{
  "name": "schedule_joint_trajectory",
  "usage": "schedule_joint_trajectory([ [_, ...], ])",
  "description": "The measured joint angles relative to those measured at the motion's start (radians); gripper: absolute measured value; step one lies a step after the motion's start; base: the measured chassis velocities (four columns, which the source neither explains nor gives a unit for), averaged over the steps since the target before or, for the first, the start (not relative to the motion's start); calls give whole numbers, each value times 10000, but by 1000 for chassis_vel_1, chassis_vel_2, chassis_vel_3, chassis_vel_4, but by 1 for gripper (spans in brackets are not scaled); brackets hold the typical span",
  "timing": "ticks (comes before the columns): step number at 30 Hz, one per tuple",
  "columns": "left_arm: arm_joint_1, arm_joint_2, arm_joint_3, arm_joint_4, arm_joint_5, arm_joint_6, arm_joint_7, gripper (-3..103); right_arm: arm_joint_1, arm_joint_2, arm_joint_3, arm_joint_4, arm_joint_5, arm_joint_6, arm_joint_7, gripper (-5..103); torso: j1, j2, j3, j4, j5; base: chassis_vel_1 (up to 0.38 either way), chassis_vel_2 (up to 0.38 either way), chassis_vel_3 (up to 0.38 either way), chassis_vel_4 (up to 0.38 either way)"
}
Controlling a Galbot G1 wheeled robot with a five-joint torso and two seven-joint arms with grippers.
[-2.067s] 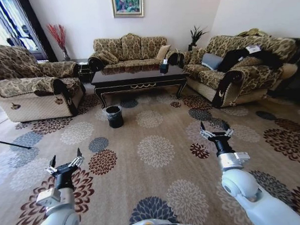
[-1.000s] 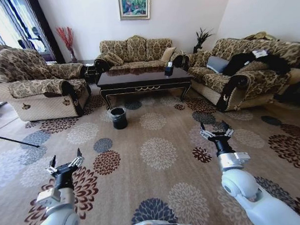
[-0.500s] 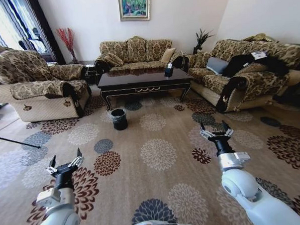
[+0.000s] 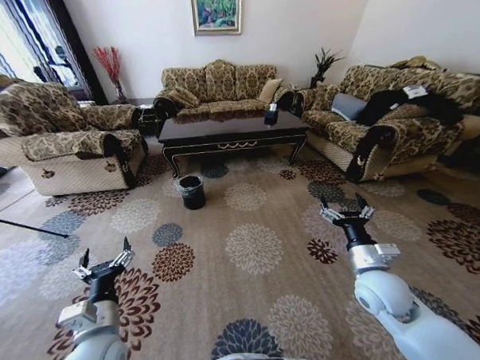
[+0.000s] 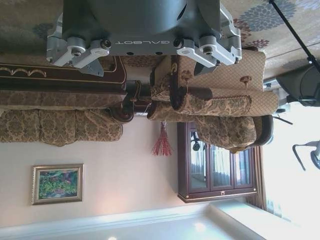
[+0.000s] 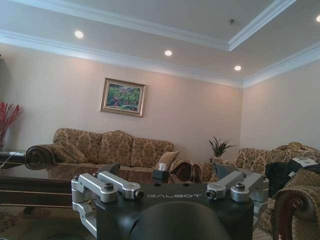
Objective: Move to the front of the table and pick up the trash from the floor, then place it into the trash bin.
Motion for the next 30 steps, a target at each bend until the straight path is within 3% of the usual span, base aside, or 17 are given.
schedule_joint_trajectory([
  [30, 0, 0, 0, 0, 0, 0, 0, 100, 0, 0, 0, 0, 0, 0, 0, 100, 566, 1316, 750, 0, 0, 0, 0, 0, 0],
])
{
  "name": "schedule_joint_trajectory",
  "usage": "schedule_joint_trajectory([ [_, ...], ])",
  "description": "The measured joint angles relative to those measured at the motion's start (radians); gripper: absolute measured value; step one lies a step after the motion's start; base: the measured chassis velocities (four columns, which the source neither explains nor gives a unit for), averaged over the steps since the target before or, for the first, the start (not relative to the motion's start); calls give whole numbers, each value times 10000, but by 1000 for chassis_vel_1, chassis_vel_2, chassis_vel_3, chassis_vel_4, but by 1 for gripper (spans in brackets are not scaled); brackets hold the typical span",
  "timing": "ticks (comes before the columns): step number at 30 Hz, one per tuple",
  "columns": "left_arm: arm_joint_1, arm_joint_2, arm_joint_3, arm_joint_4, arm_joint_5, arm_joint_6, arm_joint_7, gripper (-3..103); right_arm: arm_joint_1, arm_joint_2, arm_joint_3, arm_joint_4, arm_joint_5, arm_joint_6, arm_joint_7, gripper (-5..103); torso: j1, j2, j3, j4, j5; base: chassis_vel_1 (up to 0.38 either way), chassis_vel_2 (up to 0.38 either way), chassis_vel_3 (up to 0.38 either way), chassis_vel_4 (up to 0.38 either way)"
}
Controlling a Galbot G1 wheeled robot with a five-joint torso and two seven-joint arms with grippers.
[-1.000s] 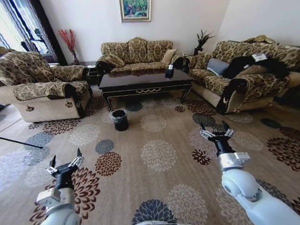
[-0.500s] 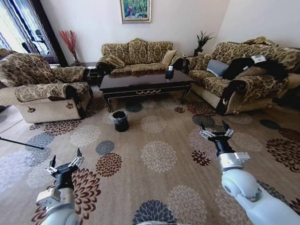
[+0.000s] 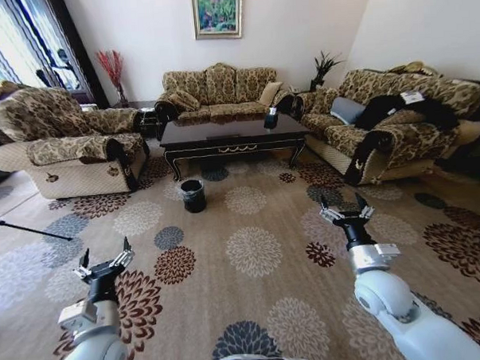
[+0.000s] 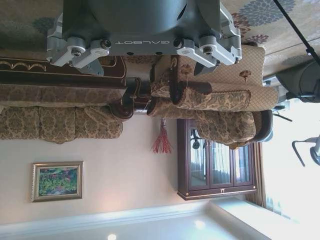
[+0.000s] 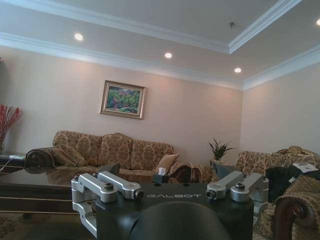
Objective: Move to the front of the table and pick up the trash from the floor, then place it into the trash bin.
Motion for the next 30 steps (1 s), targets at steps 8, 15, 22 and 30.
schedule_joint_trajectory([
  [8, 0, 0, 0, 0, 0, 0, 0, 100, 0, 0, 0, 0, 0, 0, 0, 100, 170, 403, 233, 0, 0, 0, 0, 0, 0],
  [15, 0, 0, 0, 0, 0, 0, 0, 100, 0, 0, 0, 0, 0, 0, 0, 100, 287, 673, 385, 0, 0, 0, 0, 0, 0],
  [22, 0, 0, 0, 0, 0, 0, 0, 100, 0, 0, 0, 0, 0, 0, 0, 100, 434, 1002, 567, 0, 0, 0, 0, 0, 0],
  [30, 0, 0, 0, 0, 0, 0, 0, 100, 0, 0, 0, 0, 0, 0, 0, 100, 610, 1406, 796, 0, 0, 0, 0, 0, 0],
])
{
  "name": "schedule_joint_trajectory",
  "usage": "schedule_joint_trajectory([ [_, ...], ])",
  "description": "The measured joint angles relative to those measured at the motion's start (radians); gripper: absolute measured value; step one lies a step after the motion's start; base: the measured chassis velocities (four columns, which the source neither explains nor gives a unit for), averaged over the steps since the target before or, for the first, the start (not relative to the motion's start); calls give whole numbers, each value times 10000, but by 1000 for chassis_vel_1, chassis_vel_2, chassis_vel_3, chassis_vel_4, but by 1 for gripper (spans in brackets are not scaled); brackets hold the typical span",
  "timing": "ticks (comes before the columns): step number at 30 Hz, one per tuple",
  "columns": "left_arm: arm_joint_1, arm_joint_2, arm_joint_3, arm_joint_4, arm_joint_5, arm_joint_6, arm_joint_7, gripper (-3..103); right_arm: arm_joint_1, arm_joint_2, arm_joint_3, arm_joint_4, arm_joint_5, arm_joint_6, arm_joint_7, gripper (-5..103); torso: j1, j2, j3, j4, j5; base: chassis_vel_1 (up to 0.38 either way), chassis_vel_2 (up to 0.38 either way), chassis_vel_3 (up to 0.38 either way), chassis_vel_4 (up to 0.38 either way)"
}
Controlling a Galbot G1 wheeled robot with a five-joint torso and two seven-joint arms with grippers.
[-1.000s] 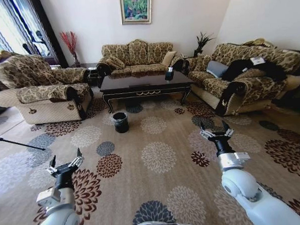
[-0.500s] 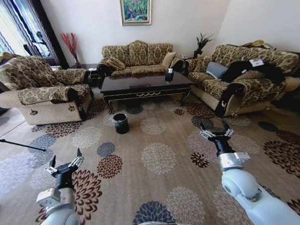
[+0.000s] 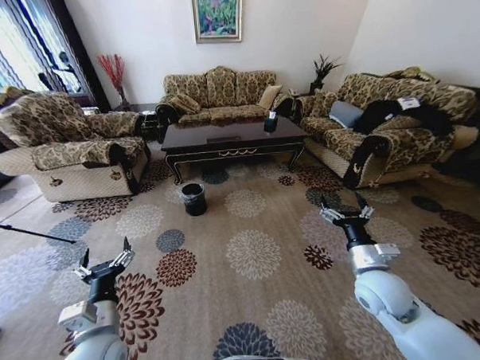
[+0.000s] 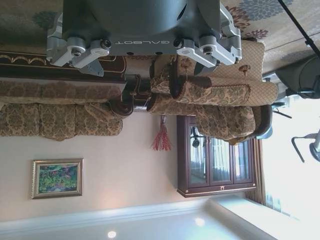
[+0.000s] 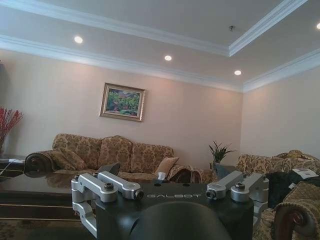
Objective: Move to the front of the table and pick up the trash from the floor, then place it into the trash bin.
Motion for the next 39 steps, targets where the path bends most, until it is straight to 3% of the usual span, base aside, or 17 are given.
schedule_joint_trajectory([
  [39, 0, 0, 0, 0, 0, 0, 0, 100, 0, 0, 0, 0, 0, 0, 0, 100, 841, 1897, 1055, 0, 0, 0, 0, 0, 0],
])
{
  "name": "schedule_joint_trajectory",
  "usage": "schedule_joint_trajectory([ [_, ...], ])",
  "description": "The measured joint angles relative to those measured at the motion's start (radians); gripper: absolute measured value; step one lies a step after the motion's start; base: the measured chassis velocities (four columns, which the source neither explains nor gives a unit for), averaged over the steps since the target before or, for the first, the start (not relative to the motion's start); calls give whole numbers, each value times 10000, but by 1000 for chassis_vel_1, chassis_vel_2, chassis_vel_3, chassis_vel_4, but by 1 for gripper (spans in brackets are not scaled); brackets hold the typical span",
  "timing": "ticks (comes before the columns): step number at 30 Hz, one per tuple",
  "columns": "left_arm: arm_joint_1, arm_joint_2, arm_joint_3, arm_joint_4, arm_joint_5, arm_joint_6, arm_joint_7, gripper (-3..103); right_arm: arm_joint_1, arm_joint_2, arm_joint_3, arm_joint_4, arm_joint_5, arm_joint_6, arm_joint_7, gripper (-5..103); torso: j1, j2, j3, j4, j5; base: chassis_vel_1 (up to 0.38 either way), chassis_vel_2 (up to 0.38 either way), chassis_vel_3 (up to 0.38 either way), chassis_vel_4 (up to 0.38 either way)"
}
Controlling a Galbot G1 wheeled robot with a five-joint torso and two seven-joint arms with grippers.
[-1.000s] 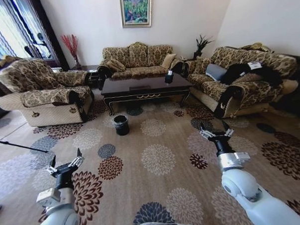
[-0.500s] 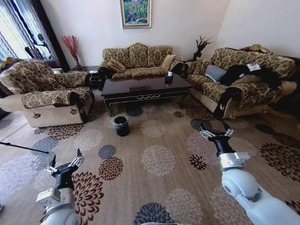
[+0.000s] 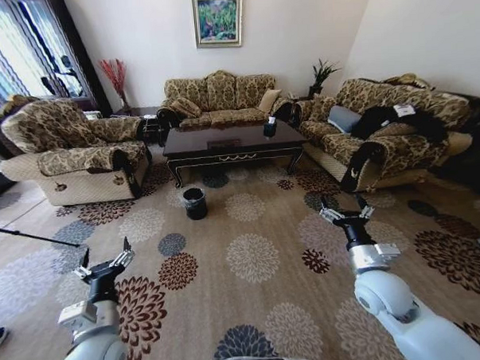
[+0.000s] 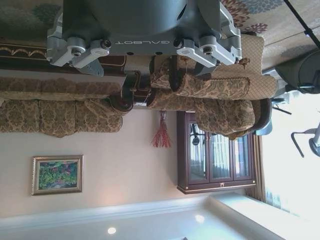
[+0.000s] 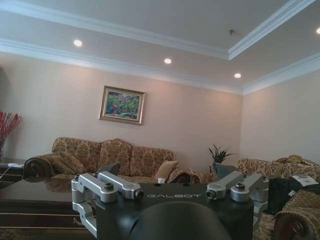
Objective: Move to the front of the table and pick up the trash from the floor, then place it into the trash bin.
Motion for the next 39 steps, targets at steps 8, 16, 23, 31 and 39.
schedule_joint_trajectory([
  [8, 0, 0, 0, 0, 0, 0, 0, 100, 0, 0, 0, 0, 0, 0, 0, 100, 28, 76, 51, 0, 0, 0, 0, 0, 0],
  [16, 0, 0, 0, 0, 0, 0, 0, 100, 0, 0, 0, -1, 0, 0, 0, 100, 13, 40, 32, 0, 0, 0, 0, 0, 0],
  [23, 0, 0, 0, 0, 0, 0, 0, 100, 0, 0, 0, 0, 0, 0, 0, 100, -1, 12, 15, 0, 0, 0, 0, 0, 0],
  [31, 0, 0, 0, 0, 0, 0, -1, 100, 0, 0, 0, 0, 0, 0, 0, 100, -14, -14, 0, 0, 0, 0, 0, 0, 0],
  [39, 0, 0, 0, 0, 0, 0, 0, 100, 0, 0, 0, 0, 0, 0, 0, 100, -22, -34, -11, 0, 0, 0, 0, 0, 0],
])
